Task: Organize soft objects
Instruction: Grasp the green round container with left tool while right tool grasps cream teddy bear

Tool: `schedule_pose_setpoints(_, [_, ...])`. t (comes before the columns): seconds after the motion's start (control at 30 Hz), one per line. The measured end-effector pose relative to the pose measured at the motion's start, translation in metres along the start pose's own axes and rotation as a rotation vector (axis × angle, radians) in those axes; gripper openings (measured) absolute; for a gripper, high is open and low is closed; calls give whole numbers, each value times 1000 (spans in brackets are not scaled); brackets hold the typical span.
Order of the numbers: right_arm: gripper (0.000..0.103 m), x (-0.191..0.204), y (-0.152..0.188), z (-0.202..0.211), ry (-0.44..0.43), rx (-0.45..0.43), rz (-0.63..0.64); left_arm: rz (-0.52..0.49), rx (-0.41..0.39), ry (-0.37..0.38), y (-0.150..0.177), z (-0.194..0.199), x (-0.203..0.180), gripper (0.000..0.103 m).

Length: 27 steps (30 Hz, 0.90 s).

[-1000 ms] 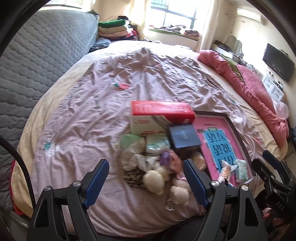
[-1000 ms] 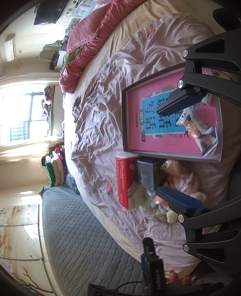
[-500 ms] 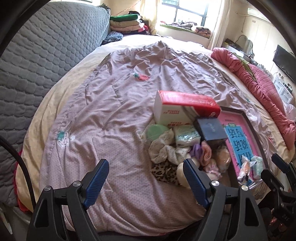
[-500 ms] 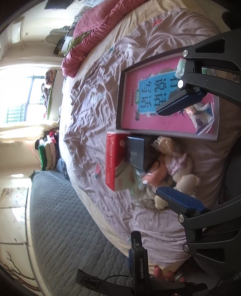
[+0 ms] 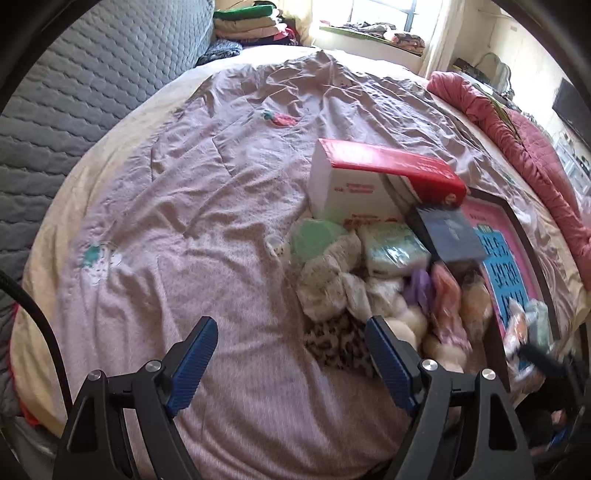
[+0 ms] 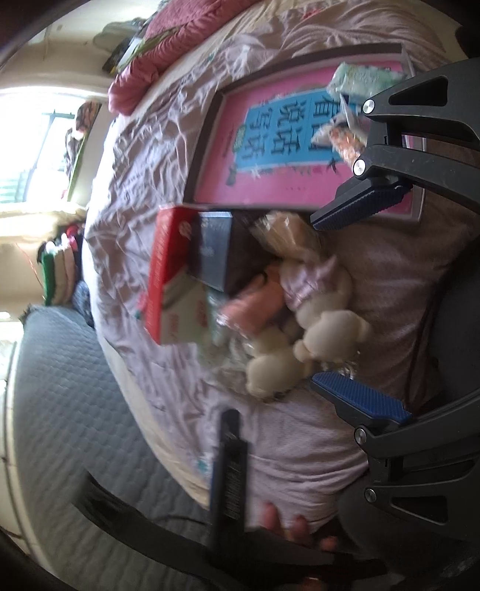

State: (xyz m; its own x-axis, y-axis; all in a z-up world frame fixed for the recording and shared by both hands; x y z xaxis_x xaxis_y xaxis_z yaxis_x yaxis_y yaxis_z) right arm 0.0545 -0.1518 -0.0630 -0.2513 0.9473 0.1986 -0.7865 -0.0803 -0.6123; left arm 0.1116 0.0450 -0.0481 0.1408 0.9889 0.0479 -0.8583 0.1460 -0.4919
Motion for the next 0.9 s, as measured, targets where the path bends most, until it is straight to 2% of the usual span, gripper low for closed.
schedule_pose_setpoints(0.23, [80, 23, 14, -28, 17, 61, 138, 40, 23, 18, -27, -37, 19, 82])
schedule_pose_setpoints(0.5, [80, 36, 22, -50, 100, 56, 287, 61, 61, 35, -45, -76, 36, 82])
schedule_pose_setpoints(0.77, [80, 40, 21, -66, 130, 47, 351, 92, 54, 135, -64, -97, 38, 82])
schedule_pose_setpoints(0.9, [73, 37, 19, -70, 142, 44, 356, 137, 49, 223, -68, -106, 41, 82])
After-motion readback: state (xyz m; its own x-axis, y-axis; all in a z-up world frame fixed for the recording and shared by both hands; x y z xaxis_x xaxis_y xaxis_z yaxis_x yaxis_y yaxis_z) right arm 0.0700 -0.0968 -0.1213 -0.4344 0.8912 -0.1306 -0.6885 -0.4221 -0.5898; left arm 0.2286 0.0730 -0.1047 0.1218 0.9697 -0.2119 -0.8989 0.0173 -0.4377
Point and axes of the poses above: each gripper's, at about its wrist camera, not at the fingertips, and z roughly against the way its jaws point, x to its left, y to its underside, the point moved 1 cm from there along -z, roughly the way its jaws point, and after that the axes turned 15 degrees about -z, right-handed, at the moved point
